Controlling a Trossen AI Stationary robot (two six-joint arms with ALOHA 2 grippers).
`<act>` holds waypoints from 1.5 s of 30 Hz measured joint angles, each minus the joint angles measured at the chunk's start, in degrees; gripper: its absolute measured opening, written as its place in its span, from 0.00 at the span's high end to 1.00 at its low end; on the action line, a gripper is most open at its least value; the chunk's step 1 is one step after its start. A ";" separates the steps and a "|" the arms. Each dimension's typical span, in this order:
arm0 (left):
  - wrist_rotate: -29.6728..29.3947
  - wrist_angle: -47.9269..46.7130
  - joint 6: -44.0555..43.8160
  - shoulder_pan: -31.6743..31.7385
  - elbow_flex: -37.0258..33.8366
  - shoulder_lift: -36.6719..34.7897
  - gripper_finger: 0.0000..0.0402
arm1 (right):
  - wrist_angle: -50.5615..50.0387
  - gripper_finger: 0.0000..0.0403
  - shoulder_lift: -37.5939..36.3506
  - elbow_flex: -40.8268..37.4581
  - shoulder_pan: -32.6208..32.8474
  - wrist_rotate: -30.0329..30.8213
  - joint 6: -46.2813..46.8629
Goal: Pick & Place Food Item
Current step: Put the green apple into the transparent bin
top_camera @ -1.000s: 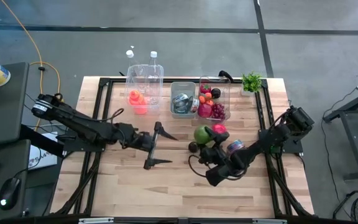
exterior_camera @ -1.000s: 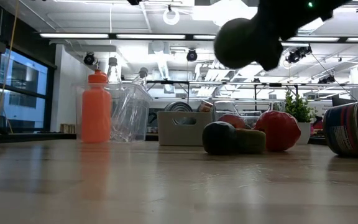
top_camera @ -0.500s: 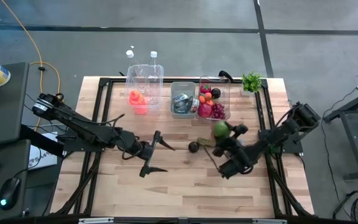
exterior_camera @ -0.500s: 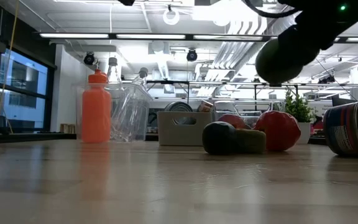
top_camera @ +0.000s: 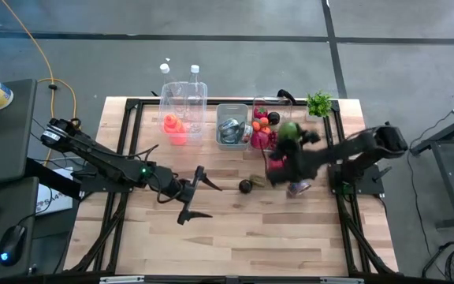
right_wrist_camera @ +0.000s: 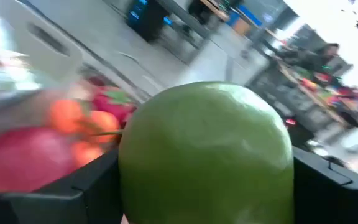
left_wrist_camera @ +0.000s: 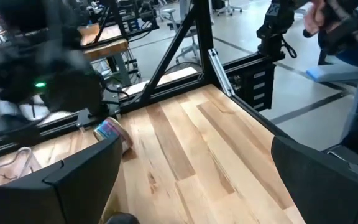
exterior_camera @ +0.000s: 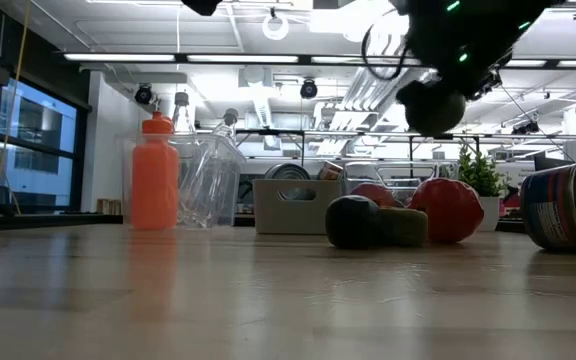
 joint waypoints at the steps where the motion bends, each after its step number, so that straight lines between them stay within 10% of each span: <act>1: 0.00 -0.06 -0.06 0.01 0.00 0.00 0.01 | 1.12 0.21 -0.02 0.00 -2.35 0.00 -2.34; 19: 0.00 -0.56 -2.84 0.02 0.00 0.00 0.01 | 35.62 0.14 0.00 0.00 -16.78 -9.42 -41.99; 45: 0.00 -3.01 -2.99 0.02 0.00 0.02 0.01 | 37.69 0.14 0.04 0.00 -24.10 -18.05 -44.55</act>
